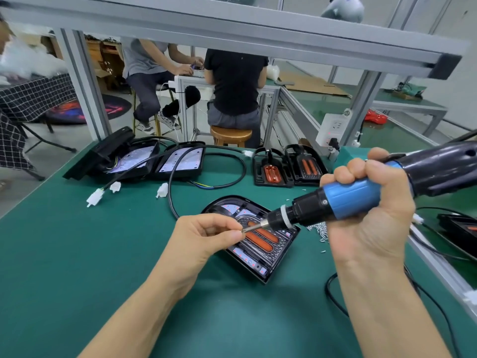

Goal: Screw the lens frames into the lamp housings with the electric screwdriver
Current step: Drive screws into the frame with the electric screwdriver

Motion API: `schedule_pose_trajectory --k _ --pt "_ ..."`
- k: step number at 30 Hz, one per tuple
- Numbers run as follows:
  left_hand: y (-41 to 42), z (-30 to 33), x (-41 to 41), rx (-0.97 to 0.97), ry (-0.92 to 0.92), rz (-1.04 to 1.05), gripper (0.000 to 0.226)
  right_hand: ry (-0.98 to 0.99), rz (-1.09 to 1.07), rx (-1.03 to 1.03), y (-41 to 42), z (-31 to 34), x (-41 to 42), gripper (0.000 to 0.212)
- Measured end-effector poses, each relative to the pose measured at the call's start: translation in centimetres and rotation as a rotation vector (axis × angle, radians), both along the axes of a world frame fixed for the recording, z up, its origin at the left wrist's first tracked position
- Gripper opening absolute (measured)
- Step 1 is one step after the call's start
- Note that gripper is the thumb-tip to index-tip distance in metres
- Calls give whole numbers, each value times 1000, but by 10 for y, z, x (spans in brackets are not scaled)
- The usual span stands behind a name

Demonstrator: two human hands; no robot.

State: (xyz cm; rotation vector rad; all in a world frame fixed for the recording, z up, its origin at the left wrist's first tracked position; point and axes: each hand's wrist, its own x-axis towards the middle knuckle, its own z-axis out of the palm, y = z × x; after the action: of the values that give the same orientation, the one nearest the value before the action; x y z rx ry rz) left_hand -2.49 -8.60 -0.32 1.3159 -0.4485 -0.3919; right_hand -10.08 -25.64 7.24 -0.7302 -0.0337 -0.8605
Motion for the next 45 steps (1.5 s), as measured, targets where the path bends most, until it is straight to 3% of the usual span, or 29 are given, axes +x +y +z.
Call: schedule_pose_trajectory --k 7,14,18,27,36,45 --pt "3 -3 -3 127 -70 -43 18 10 -6 -58 0 -6 -10 19" --pt "-3 -12 -16 337 -200 -39 13 46 -29 -104 -3 -18 -23 20" --pt "-6 -16 -18 500 -441 31 27 77 -64 -135 -7 -25 -24 20" --pt "-9 -19 -28 695 -834 127 11 148 -79 -286 -4 -43 -17 23" --pt "-12 -23 -35 736 -972 114 13 181 -53 -408 1 -42 -12 25" --pt "-14 -24 -34 762 -951 121 12 185 109 -597 7 -29 -6 26"
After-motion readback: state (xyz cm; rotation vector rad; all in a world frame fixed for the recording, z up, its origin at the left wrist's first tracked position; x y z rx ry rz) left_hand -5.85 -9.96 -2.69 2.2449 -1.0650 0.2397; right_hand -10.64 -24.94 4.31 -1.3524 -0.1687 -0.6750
